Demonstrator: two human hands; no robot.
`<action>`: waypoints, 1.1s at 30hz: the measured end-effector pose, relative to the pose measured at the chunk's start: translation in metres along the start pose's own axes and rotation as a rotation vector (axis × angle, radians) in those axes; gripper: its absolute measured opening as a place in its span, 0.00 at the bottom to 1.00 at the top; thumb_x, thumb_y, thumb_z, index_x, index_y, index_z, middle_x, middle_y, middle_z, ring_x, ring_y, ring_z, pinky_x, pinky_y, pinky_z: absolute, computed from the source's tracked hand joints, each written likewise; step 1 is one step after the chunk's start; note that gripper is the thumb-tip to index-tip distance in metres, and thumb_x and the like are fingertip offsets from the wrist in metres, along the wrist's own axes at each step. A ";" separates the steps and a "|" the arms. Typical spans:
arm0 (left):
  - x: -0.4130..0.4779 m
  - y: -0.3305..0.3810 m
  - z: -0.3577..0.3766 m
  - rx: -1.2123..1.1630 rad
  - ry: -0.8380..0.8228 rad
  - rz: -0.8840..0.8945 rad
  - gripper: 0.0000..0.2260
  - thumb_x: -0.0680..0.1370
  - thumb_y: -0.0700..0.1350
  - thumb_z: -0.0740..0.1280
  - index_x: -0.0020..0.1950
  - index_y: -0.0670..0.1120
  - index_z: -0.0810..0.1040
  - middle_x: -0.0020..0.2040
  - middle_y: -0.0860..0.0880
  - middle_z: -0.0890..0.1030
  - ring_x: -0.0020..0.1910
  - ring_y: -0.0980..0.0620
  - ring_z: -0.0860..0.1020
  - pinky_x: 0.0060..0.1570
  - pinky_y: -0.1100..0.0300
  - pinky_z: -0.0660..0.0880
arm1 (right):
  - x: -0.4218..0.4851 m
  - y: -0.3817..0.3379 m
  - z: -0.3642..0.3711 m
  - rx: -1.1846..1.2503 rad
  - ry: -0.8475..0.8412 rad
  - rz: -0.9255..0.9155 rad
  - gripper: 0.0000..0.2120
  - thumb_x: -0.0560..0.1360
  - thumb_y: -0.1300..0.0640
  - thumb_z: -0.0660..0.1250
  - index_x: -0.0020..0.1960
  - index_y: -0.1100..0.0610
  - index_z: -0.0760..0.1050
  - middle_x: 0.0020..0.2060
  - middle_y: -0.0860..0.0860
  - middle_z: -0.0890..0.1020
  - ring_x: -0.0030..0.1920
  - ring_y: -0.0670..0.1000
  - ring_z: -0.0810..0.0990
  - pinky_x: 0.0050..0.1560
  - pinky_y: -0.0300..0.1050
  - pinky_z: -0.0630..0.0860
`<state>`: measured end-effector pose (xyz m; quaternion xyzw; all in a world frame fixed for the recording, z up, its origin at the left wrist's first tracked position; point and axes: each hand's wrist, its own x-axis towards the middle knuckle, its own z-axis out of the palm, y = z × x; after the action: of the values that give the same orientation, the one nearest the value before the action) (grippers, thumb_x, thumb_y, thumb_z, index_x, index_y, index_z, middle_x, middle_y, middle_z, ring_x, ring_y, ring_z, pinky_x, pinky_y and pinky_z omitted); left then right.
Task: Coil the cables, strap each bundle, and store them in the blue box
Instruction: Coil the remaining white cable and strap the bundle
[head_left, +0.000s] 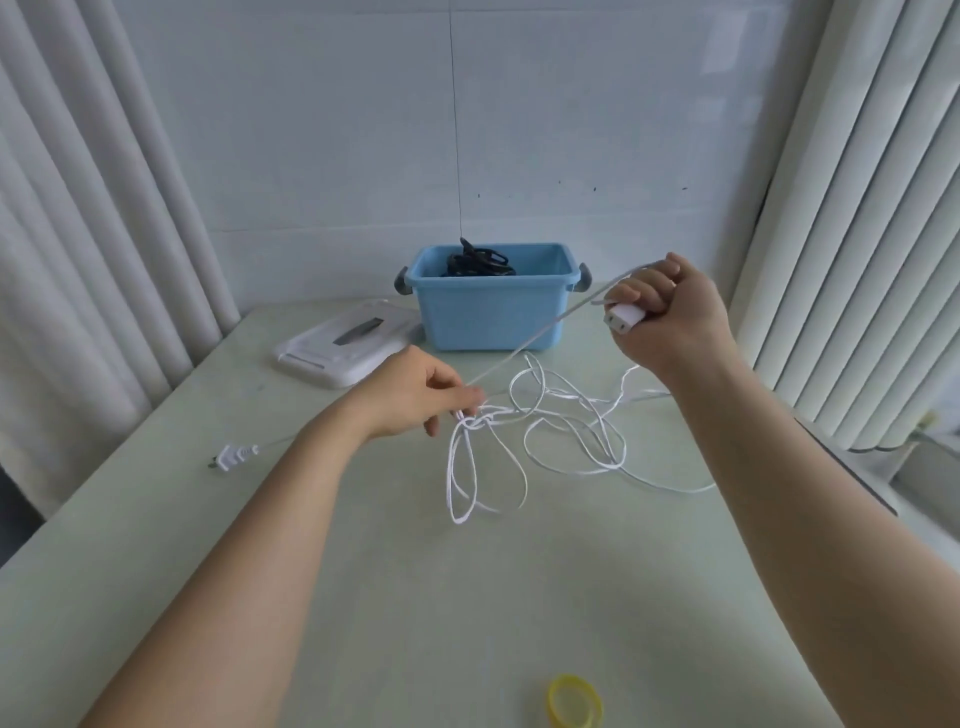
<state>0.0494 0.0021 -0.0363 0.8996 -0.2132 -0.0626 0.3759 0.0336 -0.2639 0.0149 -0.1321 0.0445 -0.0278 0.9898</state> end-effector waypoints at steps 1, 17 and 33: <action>-0.001 -0.001 -0.002 -0.008 0.018 -0.015 0.14 0.77 0.58 0.71 0.40 0.50 0.87 0.34 0.55 0.84 0.27 0.59 0.72 0.38 0.59 0.71 | 0.001 -0.002 -0.001 -0.005 0.017 -0.018 0.22 0.79 0.60 0.56 0.26 0.54 0.63 0.20 0.46 0.59 0.20 0.48 0.55 0.27 0.36 0.58; 0.007 -0.051 -0.017 -0.501 1.297 -0.406 0.13 0.79 0.51 0.66 0.45 0.47 0.87 0.35 0.47 0.82 0.38 0.47 0.79 0.44 0.59 0.74 | 0.022 -0.023 -0.024 -0.308 0.484 -0.405 0.10 0.81 0.60 0.55 0.48 0.57 0.75 0.66 0.55 0.77 0.55 0.52 0.78 0.27 0.36 0.69; 0.013 -0.017 -0.012 -0.041 1.133 -0.083 0.23 0.69 0.45 0.64 0.63 0.45 0.81 0.65 0.48 0.80 0.65 0.45 0.75 0.62 0.58 0.68 | -0.003 0.006 -0.009 -0.884 -0.280 0.071 0.10 0.73 0.55 0.66 0.52 0.58 0.77 0.22 0.47 0.66 0.22 0.45 0.64 0.38 0.41 0.75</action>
<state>0.0701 0.0150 -0.0387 0.7929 0.0585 0.4109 0.4462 0.0299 -0.2604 0.0052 -0.5421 -0.0776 0.0461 0.8355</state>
